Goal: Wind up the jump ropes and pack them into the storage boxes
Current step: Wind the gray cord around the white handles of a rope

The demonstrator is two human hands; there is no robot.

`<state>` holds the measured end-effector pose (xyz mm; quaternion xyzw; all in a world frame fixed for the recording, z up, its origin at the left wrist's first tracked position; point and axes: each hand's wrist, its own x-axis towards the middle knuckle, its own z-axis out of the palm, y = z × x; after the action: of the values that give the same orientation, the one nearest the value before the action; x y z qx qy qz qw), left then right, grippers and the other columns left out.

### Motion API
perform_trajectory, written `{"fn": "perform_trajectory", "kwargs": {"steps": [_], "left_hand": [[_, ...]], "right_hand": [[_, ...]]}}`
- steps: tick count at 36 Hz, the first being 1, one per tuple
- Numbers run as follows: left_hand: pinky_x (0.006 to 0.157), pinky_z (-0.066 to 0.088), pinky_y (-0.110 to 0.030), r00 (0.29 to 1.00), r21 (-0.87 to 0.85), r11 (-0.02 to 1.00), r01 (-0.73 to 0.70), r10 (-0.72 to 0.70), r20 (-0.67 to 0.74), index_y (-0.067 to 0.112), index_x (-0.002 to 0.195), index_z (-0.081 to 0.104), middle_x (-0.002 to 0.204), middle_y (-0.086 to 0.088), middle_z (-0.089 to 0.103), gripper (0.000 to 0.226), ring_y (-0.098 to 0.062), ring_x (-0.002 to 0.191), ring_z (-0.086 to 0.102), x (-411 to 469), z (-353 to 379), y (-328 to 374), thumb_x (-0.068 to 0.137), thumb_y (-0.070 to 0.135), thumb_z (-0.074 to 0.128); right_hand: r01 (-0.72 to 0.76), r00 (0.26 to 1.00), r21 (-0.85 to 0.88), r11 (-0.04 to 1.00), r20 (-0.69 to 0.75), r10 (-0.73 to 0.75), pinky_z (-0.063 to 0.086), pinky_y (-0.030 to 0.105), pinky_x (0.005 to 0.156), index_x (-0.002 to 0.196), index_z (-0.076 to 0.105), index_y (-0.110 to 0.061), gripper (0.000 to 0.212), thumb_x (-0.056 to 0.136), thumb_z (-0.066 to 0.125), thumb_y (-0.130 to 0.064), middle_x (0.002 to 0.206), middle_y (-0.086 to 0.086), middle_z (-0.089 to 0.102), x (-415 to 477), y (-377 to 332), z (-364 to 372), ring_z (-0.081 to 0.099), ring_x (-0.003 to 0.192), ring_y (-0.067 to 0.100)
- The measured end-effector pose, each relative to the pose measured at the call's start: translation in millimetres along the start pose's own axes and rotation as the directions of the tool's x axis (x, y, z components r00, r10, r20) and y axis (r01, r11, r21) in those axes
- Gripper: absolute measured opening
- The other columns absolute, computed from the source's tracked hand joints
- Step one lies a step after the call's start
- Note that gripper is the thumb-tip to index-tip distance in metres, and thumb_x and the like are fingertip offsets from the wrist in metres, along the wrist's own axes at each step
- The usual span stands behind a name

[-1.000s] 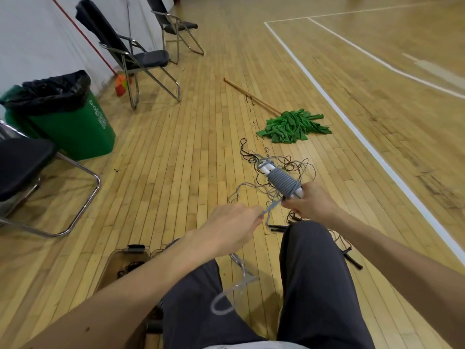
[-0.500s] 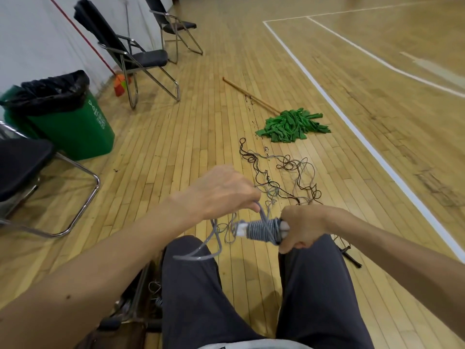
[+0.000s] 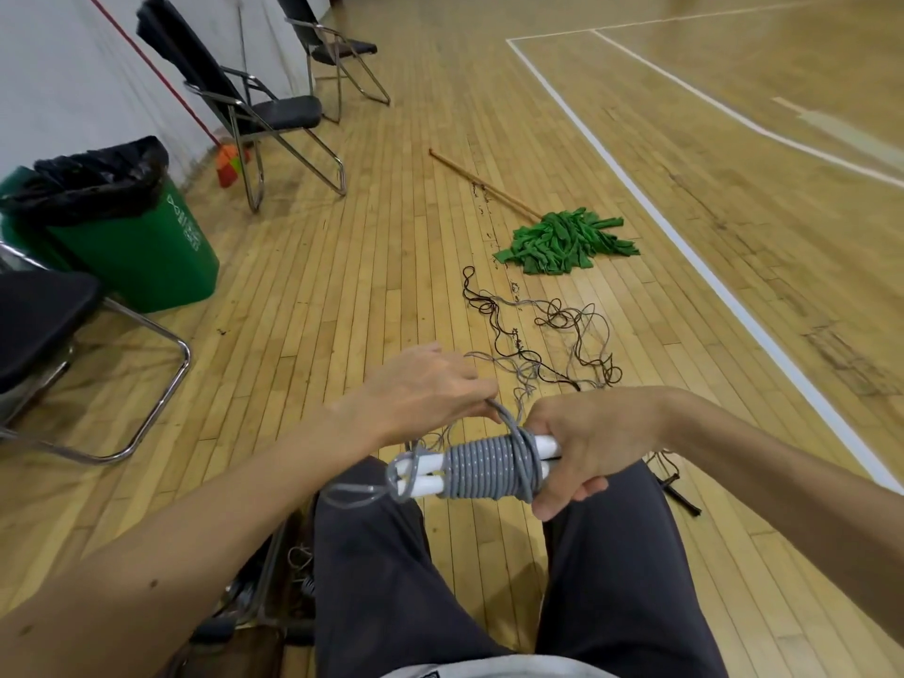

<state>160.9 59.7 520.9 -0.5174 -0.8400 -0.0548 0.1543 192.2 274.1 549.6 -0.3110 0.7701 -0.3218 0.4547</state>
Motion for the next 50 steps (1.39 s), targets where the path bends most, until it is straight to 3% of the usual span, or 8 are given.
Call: {"fn": "perform_trajectory", "kwargs": {"steps": [4, 7, 13, 18, 26, 32, 41, 50], "left_hand": [[0.042, 0.048, -0.024, 0.999, -0.088, 0.996, 0.017, -0.021, -0.04, 0.017, 0.09, 0.046, 0.058, 0.003, 0.058, 0.027, -0.013, 0.045, 0.054, -1, 19, -5, 0.103, 0.039, 0.038], [0.051, 0.051, -0.03, 0.966, -0.183, 0.949, 0.258, -0.26, 0.013, 0.021, 0.093, 0.055, 0.071, 0.012, 0.057, 0.013, -0.005, 0.058, 0.052, -15, 35, -12, 0.101, 0.031, 0.053], [0.075, 0.044, -0.025, 0.837, -0.373, 0.75, 0.546, -0.503, 0.216, 0.01, 0.104, 0.058, 0.093, 0.003, 0.054, 0.02, -0.013, 0.083, 0.052, -15, 18, 19, 0.106, 0.022, 0.042], [0.064, 0.047, -0.024, 0.763, -0.654, 0.462, 0.599, -0.578, 0.291, 0.016, 0.095, 0.058, 0.077, 0.003, 0.062, 0.036, -0.007, 0.067, 0.055, -9, 21, 31, 0.104, 0.045, 0.039], [0.07, 0.055, -0.043, 0.703, -0.708, 0.277, 0.649, -0.573, 0.421, 0.015, 0.085, 0.057, 0.071, 0.002, 0.062, 0.024, -0.016, 0.066, 0.059, -13, 28, 36, 0.105, 0.025, 0.049], [0.059, 0.055, -0.033, 0.671, -0.689, 0.194, 0.698, -0.512, 0.536, 0.013, 0.093, 0.058, 0.073, -0.002, 0.057, 0.01, -0.018, 0.06, 0.056, -21, 29, 42, 0.102, 0.017, 0.054], [0.06, 0.043, -0.031, 0.699, -0.497, 0.492, 0.715, -0.493, 0.518, 0.024, 0.083, 0.053, 0.072, 0.001, 0.055, 0.023, -0.011, 0.061, 0.049, -27, 23, 44, 0.104, 0.032, 0.049], [0.051, 0.032, -0.024, 0.813, -0.06, 0.895, 0.442, -0.372, 0.448, 0.018, 0.098, 0.05, 0.067, 0.005, 0.045, 0.029, -0.008, 0.054, 0.039, -2, -22, 28, 0.105, 0.043, 0.038]], "right_hand": [[0.111, 0.993, 0.085, 0.99, -0.049, -0.107, 0.043, 0.015, 0.055, 0.084, 0.06, 0.011, 0.027, 0.089, 0.075, -0.011, 0.07, 0.032, 0.056, -4, -6, -4, 0.048, 0.055, 0.026], [0.16, 0.981, 0.156, 0.975, -0.131, -0.14, 0.043, 0.018, 0.051, 0.082, 0.063, 0.003, 0.023, 0.085, 0.078, -0.013, 0.076, 0.037, 0.054, -5, -6, -8, 0.048, 0.057, 0.027], [0.185, 0.928, 0.203, 0.962, -0.358, -0.103, 0.043, 0.023, 0.049, 0.074, 0.066, -0.014, 0.017, 0.086, 0.078, -0.011, 0.068, 0.017, 0.058, -5, -9, -15, 0.05, 0.055, 0.022], [0.17, 0.844, 0.234, 0.957, -0.536, -0.019, 0.04, 0.021, 0.047, 0.08, 0.064, -0.006, 0.015, 0.088, 0.075, -0.012, 0.059, 0.006, 0.056, 2, -6, -17, 0.046, 0.051, 0.016], [0.019, 0.738, 0.226, 0.974, -0.66, 0.139, 0.041, 0.021, 0.044, 0.087, 0.064, 0.0, 0.016, 0.087, 0.077, -0.009, 0.053, -0.001, 0.059, 15, 22, -26, 0.05, 0.043, 0.01], [-0.1, 0.656, 0.213, 0.972, -0.72, 0.225, 0.046, 0.03, 0.049, 0.085, 0.065, 0.001, 0.015, 0.086, 0.076, -0.009, 0.063, 0.009, 0.063, 24, 45, -27, 0.056, 0.052, 0.019], [-0.312, 0.553, 0.211, 0.926, -0.752, 0.358, 0.045, 0.026, 0.047, 0.084, 0.065, -0.003, 0.015, 0.085, 0.077, -0.011, 0.07, 0.007, 0.067, 22, 72, -31, 0.059, 0.053, 0.016], [-0.39, 0.619, 0.235, 0.89, -0.649, 0.442, 0.04, 0.022, 0.042, 0.086, 0.058, -0.004, 0.021, 0.084, 0.078, -0.01, 0.069, 0.006, 0.057, 34, 73, -22, 0.052, 0.042, 0.01]]}}
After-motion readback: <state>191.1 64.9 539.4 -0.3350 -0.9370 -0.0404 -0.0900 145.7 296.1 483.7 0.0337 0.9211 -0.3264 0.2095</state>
